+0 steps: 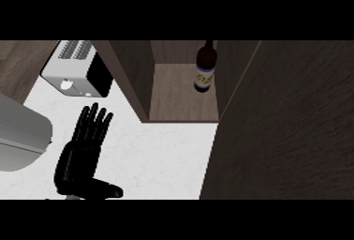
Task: Pick up the wine, place it into the cabinet and close the cabinet
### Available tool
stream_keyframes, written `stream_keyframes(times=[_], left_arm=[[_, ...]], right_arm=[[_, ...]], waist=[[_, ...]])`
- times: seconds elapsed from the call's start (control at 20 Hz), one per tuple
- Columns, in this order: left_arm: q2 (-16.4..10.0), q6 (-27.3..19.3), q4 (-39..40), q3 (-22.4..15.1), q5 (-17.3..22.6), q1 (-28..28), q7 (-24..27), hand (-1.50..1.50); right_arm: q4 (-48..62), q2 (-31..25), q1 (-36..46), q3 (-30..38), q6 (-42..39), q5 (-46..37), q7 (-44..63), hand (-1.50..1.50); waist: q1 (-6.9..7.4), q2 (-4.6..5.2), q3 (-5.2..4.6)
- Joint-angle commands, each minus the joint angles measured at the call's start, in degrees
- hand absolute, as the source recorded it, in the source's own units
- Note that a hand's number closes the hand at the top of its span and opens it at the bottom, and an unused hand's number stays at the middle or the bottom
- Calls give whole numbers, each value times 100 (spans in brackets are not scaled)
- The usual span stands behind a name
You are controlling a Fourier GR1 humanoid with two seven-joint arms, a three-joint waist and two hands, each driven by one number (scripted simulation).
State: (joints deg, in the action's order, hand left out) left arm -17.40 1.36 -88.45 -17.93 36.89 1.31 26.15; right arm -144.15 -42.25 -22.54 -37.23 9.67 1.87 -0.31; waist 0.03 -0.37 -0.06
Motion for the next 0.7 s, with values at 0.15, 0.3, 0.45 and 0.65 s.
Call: stream_keyframes(times=[0.15, 0.3, 0.45, 0.65], left_arm=[[-621, 427, -148, 668, 281, 377, -12, -150], [-612, 632, 60, 855, 408, 280, 64, -150], [-880, 960, 139, 1143, 629, 377, 5, -150], [-1131, 1211, 244, 1380, 743, 260, -145, -150]], right_arm=[[-1168, -51, -10, -590, -280, 110, 485, 150], [-1399, -71, -41, -810, -264, -73, 625, 150], [-1373, 94, 368, -726, -193, 7, 1046, 150], [-926, 476, 771, -941, -210, -6, 1156, 150]], waist=[[7, 12, -2], [-55, 8, -8], [17, 30, -16], [35, 42, -16]])
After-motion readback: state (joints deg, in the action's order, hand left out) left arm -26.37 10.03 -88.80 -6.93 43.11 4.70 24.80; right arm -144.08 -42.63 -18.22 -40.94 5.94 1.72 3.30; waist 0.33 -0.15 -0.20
